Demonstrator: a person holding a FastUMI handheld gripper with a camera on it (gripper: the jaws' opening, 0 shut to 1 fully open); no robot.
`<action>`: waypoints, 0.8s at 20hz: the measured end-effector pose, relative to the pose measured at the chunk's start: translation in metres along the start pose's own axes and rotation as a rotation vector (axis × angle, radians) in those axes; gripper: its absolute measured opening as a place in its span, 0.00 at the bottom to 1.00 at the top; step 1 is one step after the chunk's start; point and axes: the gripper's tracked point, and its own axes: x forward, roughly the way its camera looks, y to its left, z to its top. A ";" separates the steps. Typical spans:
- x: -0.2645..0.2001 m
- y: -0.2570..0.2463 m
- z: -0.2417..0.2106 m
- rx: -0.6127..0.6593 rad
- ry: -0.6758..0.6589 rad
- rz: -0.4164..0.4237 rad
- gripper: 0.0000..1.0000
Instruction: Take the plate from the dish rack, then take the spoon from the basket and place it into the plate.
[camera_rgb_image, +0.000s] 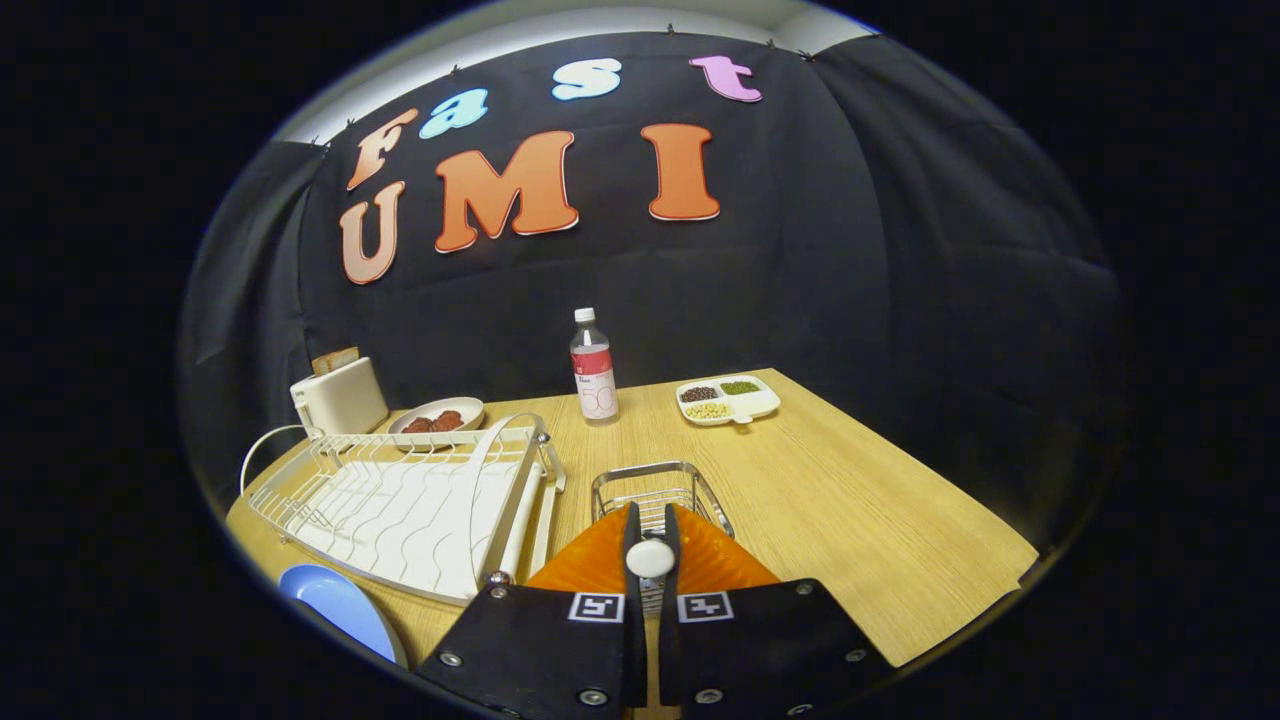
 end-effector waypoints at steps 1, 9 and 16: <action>-0.002 -0.001 0.003 -0.001 0.000 -0.001 0.05; -0.048 -0.001 0.058 -0.033 -0.072 -0.040 0.05; -0.106 0.047 0.100 -0.066 -0.141 -0.033 0.05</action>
